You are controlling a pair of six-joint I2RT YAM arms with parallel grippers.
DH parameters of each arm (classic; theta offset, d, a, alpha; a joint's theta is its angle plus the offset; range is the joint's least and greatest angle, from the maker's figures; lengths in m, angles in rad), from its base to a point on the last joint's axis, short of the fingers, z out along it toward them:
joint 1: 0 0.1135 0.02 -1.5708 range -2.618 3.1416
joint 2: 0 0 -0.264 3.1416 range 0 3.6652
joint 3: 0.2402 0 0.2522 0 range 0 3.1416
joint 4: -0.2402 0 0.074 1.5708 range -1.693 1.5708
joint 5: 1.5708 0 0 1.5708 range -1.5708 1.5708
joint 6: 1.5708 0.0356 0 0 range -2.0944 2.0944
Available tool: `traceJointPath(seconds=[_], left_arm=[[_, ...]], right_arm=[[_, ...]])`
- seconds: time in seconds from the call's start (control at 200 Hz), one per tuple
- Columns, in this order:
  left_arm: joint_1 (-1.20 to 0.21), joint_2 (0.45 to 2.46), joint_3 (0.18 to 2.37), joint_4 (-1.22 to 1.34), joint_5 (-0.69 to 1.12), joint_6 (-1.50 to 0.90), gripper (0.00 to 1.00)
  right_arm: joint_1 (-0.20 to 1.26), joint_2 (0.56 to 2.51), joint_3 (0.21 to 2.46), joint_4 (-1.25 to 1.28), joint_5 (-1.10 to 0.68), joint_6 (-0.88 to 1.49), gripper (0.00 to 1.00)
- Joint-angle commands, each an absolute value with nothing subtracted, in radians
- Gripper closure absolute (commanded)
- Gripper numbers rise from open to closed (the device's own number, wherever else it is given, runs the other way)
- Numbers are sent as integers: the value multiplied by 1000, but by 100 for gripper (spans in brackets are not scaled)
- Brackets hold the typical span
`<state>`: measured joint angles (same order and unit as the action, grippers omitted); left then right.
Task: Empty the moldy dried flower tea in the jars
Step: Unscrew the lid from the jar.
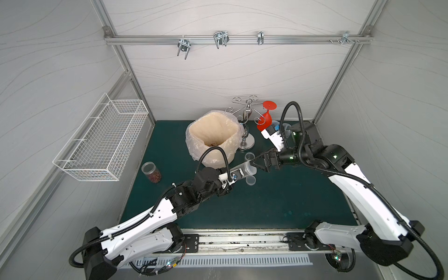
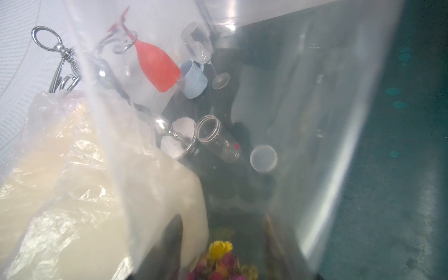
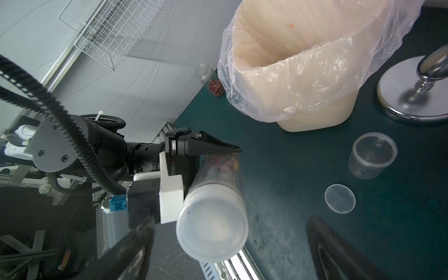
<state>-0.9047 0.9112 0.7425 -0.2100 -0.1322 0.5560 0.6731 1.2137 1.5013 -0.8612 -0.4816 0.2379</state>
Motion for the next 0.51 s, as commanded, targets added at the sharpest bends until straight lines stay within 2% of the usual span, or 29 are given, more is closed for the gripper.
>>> traceJointPath(seconds=[0.0,0.26,0.5], left_arm=[[-908,913,759,-162,-146,578,100],[-908,915,758,-169,-157,581,100],[-911,918,761,-182,-155,581,100]], right_arm=[[686,1224,1477,-883,-526,276,3],[727,1259,1469,-887,-533,267,14],[739,1268,1462,-868,-538,270,34]])
